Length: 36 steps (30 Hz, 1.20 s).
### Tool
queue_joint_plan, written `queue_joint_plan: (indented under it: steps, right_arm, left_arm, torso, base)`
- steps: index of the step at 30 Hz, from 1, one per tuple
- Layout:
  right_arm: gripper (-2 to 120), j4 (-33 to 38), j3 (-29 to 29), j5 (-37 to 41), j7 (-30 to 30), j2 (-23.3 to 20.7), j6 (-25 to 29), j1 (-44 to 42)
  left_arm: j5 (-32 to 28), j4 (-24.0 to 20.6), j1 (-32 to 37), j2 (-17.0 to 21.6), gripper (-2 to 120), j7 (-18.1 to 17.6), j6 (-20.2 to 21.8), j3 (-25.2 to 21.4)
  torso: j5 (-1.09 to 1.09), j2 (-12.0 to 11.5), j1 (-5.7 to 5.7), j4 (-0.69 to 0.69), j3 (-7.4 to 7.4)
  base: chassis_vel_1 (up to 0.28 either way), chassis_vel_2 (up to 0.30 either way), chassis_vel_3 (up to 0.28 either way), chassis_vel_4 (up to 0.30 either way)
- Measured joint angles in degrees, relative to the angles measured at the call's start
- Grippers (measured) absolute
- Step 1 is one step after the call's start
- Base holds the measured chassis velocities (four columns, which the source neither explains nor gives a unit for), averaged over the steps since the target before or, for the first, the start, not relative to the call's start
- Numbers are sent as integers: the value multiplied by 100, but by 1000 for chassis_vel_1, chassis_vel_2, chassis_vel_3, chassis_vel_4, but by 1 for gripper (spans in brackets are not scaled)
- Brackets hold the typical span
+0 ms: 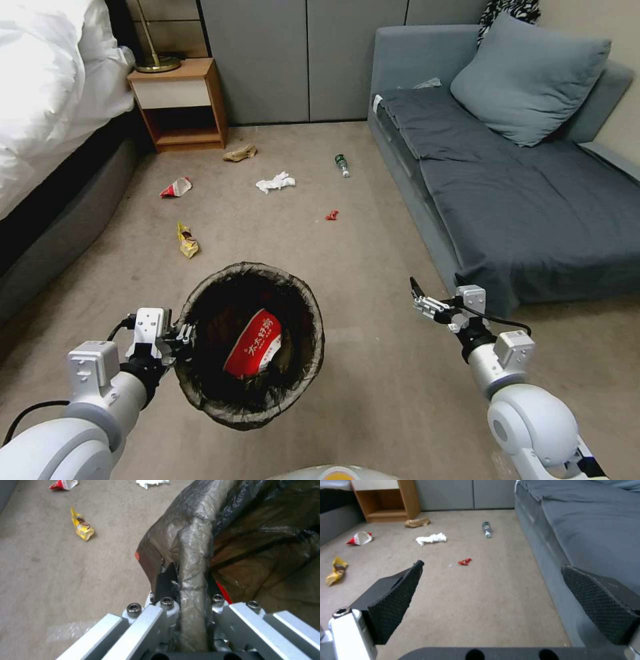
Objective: Pick up the trash bin, then pick up the garbage from the floor and place it into the trash bin.
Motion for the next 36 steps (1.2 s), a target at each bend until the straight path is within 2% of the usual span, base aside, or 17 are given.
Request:
queue_joint_plan:
  steps: [36]
  right_arm:
    - [100, -52, -43, -85, -17, 77, 34, 5]
  left_arm:
    - [-16, 0, -5, 16, 1, 1, 0, -26]
  torso:
    - [1, 0, 0, -1, 0]
  base:
    - [-186, 185, 186, -186]
